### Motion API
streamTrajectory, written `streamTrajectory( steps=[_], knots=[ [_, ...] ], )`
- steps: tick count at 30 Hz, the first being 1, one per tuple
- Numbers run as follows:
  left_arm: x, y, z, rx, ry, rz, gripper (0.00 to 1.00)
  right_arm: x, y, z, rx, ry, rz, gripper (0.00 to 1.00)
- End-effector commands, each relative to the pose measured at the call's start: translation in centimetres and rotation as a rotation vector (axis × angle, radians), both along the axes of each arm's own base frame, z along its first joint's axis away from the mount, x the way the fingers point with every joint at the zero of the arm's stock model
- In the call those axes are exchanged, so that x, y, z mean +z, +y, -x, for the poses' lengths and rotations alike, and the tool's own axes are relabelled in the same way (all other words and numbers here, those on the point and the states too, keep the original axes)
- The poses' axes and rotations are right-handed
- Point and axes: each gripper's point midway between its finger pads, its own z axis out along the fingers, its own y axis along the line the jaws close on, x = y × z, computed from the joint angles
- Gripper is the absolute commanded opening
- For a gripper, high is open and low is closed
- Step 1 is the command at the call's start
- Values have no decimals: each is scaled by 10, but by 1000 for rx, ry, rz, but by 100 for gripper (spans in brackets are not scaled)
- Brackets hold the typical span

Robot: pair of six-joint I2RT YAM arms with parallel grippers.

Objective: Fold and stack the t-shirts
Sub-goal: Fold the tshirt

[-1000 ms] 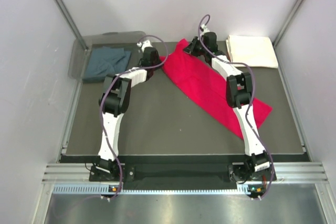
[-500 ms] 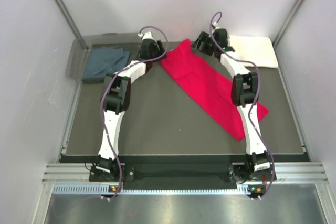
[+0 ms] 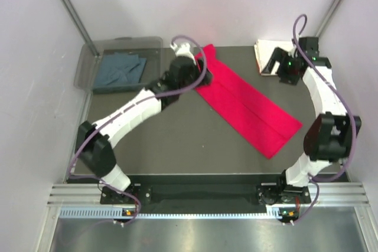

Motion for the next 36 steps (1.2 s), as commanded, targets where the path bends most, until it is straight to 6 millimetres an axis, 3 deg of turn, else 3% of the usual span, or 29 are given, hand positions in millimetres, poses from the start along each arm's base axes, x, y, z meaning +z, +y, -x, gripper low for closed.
streamTrajectory(
  steps=[1,2,3,4,5,7,9,10,11,13,17,19,20,24,36],
  knots=[
    [-58,-46,89,-25,224,100,63,-32,-23,74,-36,177,122,95],
    [-64,-54,105,-24,255,141,63,-49,-27,96,-53,227,142,95],
    [-56,-77,126,-25,284,269,62,-35,-34,107,-88,175,164,95],
    [-79,-80,142,-19,338,290,61,-35,-35,115,-106,170,158,95],
    [-82,-93,150,-6,376,377,60,-35,-36,130,-120,161,157,96],
    [-79,-123,171,-47,390,463,59,-39,-41,142,-139,169,158,95],
    [-97,-151,189,-70,442,453,60,-32,-38,149,-132,158,151,96],
    [-89,-166,191,-91,457,468,60,-28,-36,150,-132,155,133,95],
    [-107,-177,193,-74,498,458,60,-24,-34,152,-130,150,127,95],
    [-105,-202,202,-109,522,513,58,-20,-34,154,-141,141,123,96],
    [-151,-228,224,-22,687,574,51,-9,-30,158,-150,109,98,96],
    [-159,-240,232,-19,718,600,50,-9,-29,159,-147,107,90,98],
    [-175,-246,236,-12,745,585,50,-9,-28,159,-145,104,90,98],
    [-192,-266,251,-22,813,590,50,-10,-28,160,-143,102,88,98],
    [-236,-272,268,71,908,541,47,-11,-24,161,-146,87,61,98]
  ],
)
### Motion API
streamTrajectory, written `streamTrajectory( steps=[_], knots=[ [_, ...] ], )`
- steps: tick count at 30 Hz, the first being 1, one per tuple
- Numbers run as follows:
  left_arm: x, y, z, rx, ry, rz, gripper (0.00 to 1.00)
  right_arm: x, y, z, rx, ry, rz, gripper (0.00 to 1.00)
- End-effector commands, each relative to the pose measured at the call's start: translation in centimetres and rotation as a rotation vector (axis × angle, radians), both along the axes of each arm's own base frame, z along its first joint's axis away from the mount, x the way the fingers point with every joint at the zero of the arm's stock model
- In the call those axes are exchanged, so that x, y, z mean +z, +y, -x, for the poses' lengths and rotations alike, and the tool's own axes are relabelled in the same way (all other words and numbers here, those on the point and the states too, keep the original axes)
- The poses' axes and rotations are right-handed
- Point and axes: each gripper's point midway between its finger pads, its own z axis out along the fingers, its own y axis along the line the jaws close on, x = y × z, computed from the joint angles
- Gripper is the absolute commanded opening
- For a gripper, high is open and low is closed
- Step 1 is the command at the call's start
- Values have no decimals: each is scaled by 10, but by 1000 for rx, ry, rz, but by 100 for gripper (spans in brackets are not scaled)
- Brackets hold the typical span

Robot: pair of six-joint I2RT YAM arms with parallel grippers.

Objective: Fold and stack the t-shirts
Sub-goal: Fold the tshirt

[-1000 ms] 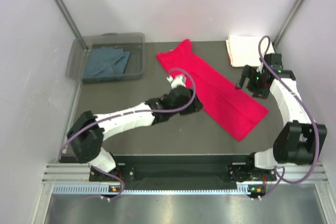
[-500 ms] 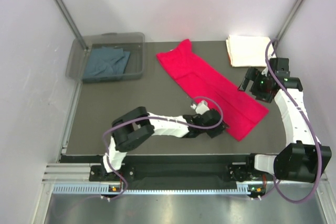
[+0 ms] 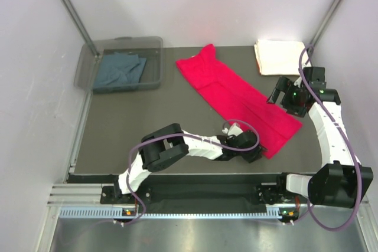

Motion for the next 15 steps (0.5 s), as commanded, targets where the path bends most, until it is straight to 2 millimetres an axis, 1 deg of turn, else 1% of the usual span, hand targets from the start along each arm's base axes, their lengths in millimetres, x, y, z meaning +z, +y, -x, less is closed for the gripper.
streamTrajectory(
  steps=[1,4,5,7,11,12,14,15],
  knots=[
    [-17,0,1,52,55,-34,47,13,-1,-4,-17,-62,-12,98],
    [-26,-1,1,59,68,-44,44,14,-1,-4,-18,-68,-12,98],
    [-23,-4,0,60,63,-40,44,13,-1,-4,-17,-67,-14,98],
    [-27,-3,-3,65,56,-60,43,12,-1,-3,-20,-63,-14,98],
    [-30,-3,-7,76,60,-61,34,10,-1,-1,-19,-62,-12,98],
    [-30,-4,-8,72,61,-61,27,8,-2,-1,-17,-59,-8,98],
    [-31,-5,-5,48,65,-63,16,6,-2,1,-16,-53,-4,98],
    [-31,-4,-3,38,67,-67,5,4,-2,2,-14,-49,-3,99]
  ],
)
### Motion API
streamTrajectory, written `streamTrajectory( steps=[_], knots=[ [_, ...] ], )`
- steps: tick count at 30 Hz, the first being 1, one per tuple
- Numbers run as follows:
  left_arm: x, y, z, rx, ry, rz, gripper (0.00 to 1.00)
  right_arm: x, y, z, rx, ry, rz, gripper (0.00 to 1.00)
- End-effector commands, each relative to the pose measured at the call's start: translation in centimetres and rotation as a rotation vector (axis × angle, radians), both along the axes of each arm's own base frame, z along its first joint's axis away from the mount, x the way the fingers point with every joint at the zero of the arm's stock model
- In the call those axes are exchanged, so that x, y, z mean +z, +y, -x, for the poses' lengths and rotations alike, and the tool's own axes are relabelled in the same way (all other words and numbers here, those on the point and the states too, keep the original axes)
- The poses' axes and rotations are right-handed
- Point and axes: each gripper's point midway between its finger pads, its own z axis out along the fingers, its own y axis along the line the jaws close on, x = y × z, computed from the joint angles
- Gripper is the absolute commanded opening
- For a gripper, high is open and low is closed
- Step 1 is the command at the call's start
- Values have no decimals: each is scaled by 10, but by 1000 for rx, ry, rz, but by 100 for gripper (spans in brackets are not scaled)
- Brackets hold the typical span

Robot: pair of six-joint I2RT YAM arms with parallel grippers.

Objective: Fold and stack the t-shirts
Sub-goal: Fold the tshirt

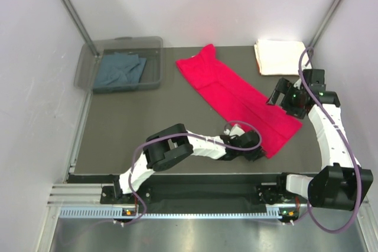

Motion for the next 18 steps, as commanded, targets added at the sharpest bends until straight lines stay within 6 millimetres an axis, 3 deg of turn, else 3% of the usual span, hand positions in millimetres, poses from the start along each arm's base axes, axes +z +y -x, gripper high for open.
streamTrajectory(
  steps=[1,4,7,14,15,17,18],
  knots=[
    [-22,10,2,-18,18,-80,0,7,-4,-3,-11,-47,8,98],
    [-26,20,9,-99,30,-112,0,3,-4,-1,-9,-36,7,99],
    [-28,46,20,-204,38,-207,0,-1,-2,2,7,-30,5,98],
    [-27,126,30,-337,9,-383,0,-19,11,5,71,-14,-44,94],
    [-18,132,33,-356,-4,-389,0,-21,13,5,83,-11,-45,93],
    [-25,159,40,-401,-10,-459,0,-25,17,5,101,-5,-42,93],
    [-16,165,41,-407,-25,-453,0,-28,20,7,114,5,-48,93]
  ],
)
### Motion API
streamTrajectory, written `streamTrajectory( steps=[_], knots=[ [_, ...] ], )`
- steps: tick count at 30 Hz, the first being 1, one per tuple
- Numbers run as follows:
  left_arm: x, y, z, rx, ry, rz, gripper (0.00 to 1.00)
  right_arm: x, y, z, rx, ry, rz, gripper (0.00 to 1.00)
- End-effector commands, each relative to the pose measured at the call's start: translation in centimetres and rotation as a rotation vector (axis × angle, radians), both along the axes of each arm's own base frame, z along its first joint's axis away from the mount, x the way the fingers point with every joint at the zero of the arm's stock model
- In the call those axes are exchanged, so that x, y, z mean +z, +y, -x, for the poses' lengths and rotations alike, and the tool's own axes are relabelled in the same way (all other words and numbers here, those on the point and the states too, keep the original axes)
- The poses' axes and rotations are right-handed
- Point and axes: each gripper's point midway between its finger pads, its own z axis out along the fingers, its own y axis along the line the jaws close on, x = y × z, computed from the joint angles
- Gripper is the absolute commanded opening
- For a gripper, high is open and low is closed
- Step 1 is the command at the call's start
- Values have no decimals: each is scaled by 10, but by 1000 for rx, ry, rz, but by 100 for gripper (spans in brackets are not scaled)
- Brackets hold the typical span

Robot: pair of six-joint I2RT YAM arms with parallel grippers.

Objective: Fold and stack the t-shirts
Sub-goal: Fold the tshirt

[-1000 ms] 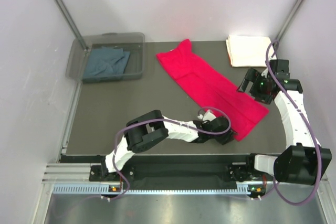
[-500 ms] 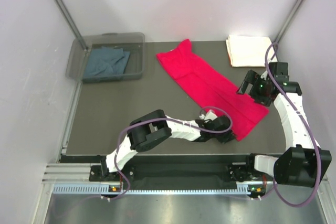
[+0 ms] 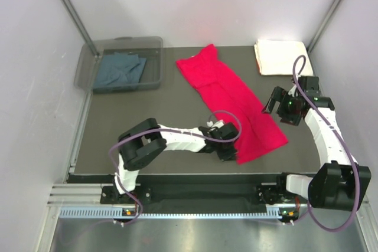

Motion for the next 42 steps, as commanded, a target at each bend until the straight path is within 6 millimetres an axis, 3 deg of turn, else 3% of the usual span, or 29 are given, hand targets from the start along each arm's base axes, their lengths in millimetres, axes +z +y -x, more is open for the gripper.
streamTrajectory(
  steps=[1,2,4,5,6,8,9,13,15,18,19,20,22,23,25,26,27,28,29,30,32,33,34,37,38,39,40,41,42],
  knots=[
    [-11,65,25,-121,-5,-186,0,3,11,-9,65,-51,-16,92],
    [-21,83,33,-127,9,-207,0,1,18,-8,92,-46,-18,92],
    [-11,96,40,-133,-5,-182,0,-9,25,-5,131,-21,-12,91],
    [-22,119,50,-136,17,-225,0,-12,32,-3,158,-16,-9,92],
    [-11,126,51,-127,-8,-208,0,-18,42,2,191,-2,-10,91],
    [-20,160,61,-118,-3,-261,0,-23,61,4,239,-4,-17,91],
    [-8,173,57,-88,-46,-257,0,-27,67,6,252,7,-18,91],
    [3,227,63,-22,-104,-304,0,-35,104,6,324,-3,-30,90],
    [22,235,60,9,-152,-252,0,-34,123,4,345,-3,-54,90],
    [40,242,57,9,-227,-199,14,-35,147,-11,376,-1,-70,90],
    [43,243,56,4,-241,-185,25,-33,152,-18,380,-14,-76,90],
    [48,242,56,-2,-256,-175,30,-23,157,-29,385,-46,-83,91],
    [58,246,55,-18,-277,-181,38,-27,161,-48,386,-49,-63,91],
    [62,246,54,-30,-286,-183,45,-12,163,-68,398,-107,-40,92],
    [74,244,52,-74,-318,-194,53,-21,165,-94,401,-108,-13,93],
    [76,245,51,-84,-327,-216,56,-3,171,-118,423,-172,-9,94],
    [80,244,49,-109,-348,-226,57,-18,171,-133,424,-150,3,94],
    [92,239,45,-118,-373,-211,57,-18,167,-150,409,-164,9,95],
    [98,237,36,-104,-414,-220,57,-1,170,-172,408,-215,-12,95],
    [103,235,30,-120,-453,-233,56,-20,169,-184,401,-181,-26,95],
    [131,211,5,-107,-549,-154,56,-8,165,-215,366,-225,-104,91],
    [137,213,-19,-105,-591,-157,56,-17,165,-228,363,-233,-123,91],
    [146,199,-35,-134,-618,-112,56,-6,162,-243,359,-272,-143,90],
    [161,209,-103,-34,-664,-102,56,-16,162,-267,391,-304,-178,89],
    [151,204,-121,-43,-649,-104,56,-4,165,-278,408,-340,-198,87],
    [160,200,-144,-55,-689,-50,56,-20,167,-284,413,-321,-209,87],
    [175,192,-161,-63,-727,-15,56,-20,166,-290,405,-326,-227,87],
    [158,186,-177,-83,-694,-30,56,-15,168,-299,403,-347,-240,86],
    [178,182,-197,-97,-735,3,55,-26,169,-306,398,-347,-249,85]
  ],
)
